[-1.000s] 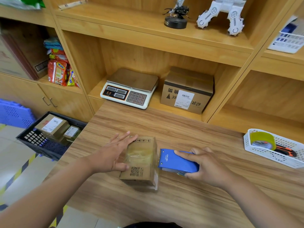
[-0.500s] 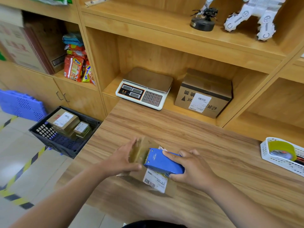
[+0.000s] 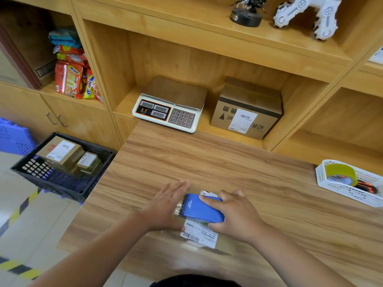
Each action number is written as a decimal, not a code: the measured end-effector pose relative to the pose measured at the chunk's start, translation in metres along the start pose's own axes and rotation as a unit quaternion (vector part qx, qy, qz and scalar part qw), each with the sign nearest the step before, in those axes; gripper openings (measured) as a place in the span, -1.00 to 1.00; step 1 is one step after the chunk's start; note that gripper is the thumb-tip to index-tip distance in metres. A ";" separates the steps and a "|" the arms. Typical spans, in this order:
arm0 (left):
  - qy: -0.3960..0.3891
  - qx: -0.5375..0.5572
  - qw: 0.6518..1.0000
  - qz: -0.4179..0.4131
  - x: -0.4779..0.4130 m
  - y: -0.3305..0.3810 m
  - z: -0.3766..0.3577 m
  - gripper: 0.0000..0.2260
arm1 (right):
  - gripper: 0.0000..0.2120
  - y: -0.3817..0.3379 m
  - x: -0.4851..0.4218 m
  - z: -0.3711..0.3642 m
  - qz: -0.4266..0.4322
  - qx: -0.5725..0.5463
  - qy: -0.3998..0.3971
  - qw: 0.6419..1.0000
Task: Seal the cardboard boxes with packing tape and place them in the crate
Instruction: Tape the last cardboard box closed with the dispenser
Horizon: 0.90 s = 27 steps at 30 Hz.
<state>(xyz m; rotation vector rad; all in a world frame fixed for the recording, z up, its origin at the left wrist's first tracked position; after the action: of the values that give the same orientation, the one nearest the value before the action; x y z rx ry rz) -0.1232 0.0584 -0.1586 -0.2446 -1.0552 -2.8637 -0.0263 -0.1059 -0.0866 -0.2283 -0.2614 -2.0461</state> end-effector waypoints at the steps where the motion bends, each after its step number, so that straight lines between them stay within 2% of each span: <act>1: -0.014 0.000 1.000 0.005 -0.002 -0.001 -0.001 0.12 | -0.34 -0.001 -0.001 0.000 0.001 0.001 0.000 1.000; 9: -0.045 0.017 0.999 0.021 -0.008 -0.008 -0.004 0.06 | -0.33 0.002 -0.004 0.003 0.013 0.018 -0.007 1.000; 17: -0.038 0.026 0.998 0.033 -0.010 -0.004 -0.006 0.05 | -0.31 0.019 0.001 0.007 0.035 0.016 -0.025 0.999; 27: -0.039 0.015 0.997 0.065 -0.011 -0.009 -0.011 0.09 | -0.39 0.109 0.072 -0.001 0.009 -0.026 -0.034 0.999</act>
<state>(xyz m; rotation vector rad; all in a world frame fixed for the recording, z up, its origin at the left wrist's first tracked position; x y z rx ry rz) -0.1147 0.0584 -0.1743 -0.4095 -1.0523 -2.7406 0.0363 -0.2170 -0.0588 -0.3326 -0.2471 -2.0308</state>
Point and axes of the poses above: each hand's wrist, its own x-axis away from the middle knuckle, its own z-axis out of the back of the hand, y = z × x, the point moved 4 cm from there along -x, towards the middle knuckle, and after that the axes turned 10 degrees about x, right-handed, at the moved point
